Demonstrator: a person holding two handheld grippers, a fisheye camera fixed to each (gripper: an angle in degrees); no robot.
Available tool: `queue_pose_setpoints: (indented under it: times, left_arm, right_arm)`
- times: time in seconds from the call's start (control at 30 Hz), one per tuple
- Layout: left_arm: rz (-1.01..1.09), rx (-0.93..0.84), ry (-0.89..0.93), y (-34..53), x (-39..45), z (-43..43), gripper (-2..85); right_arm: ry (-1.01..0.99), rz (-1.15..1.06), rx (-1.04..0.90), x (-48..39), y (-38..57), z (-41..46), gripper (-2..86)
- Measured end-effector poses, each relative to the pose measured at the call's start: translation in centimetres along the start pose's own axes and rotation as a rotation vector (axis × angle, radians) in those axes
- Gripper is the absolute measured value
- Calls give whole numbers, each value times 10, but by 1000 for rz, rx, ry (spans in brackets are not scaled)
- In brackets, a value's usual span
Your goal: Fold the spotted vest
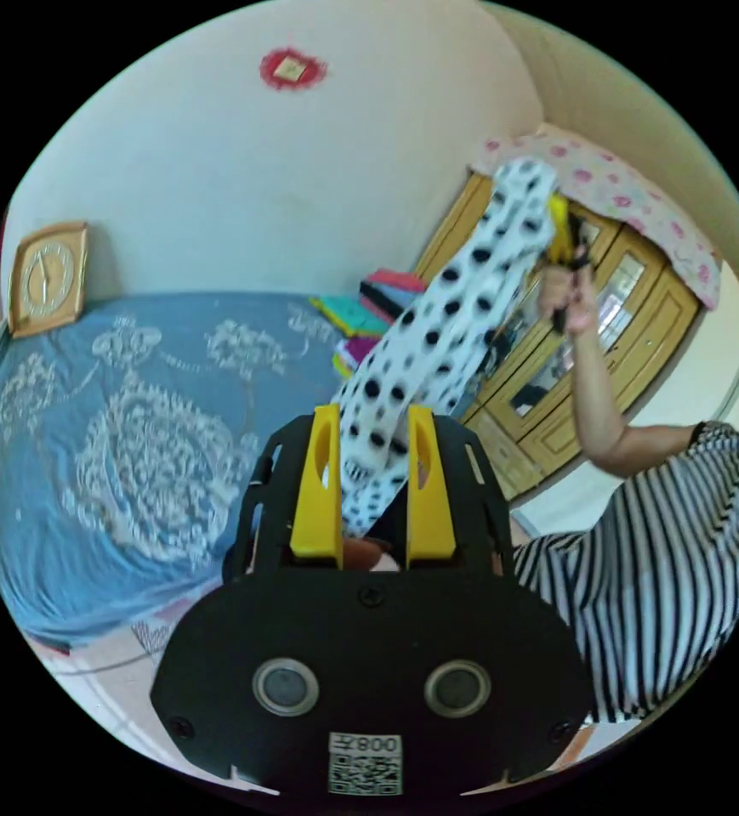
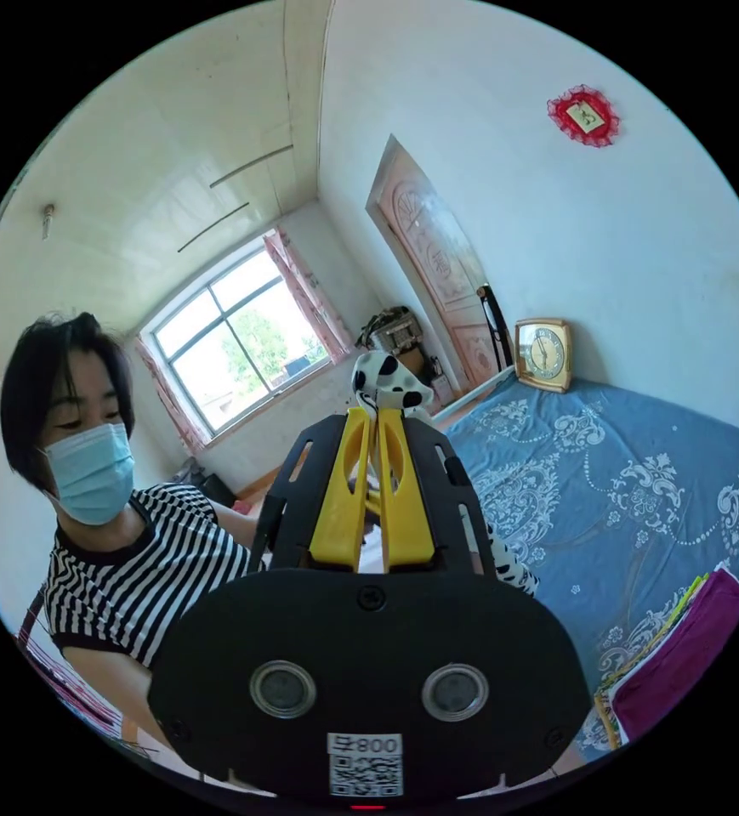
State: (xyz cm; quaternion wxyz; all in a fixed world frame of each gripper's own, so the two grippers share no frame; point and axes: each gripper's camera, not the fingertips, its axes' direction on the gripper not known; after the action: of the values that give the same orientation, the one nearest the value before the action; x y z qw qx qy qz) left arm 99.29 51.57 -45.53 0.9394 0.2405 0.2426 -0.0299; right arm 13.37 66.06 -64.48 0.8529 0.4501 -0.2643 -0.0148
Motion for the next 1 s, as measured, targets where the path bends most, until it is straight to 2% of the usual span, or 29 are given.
queue_pose_setpoints:
  times: [0.07,0.3,0.43,0.6,0.83,1.0]
  left_arm:
    - [-20,-74,-57,18,1,19,121]
    - [47,-93,-203,6,20,26,105]
    - [89,-98,-242,-9,28,14,63]
    - [35,-55,-256,-10,24,-31,24]
    - [-75,211,-356,-19,13,-178,11]
    - [29,420,-454,-36,41,-281,9]
  right_arm:
    - [-2,-10,10,-3,0,-5,14]
    - [15,-36,8,-14,8,-16,13]
    - [42,-31,16,-17,20,-28,12]
    - [87,0,59,-13,45,-54,12]
    - [138,81,166,-1,98,-104,9]
    - [122,62,246,-15,128,-123,6]
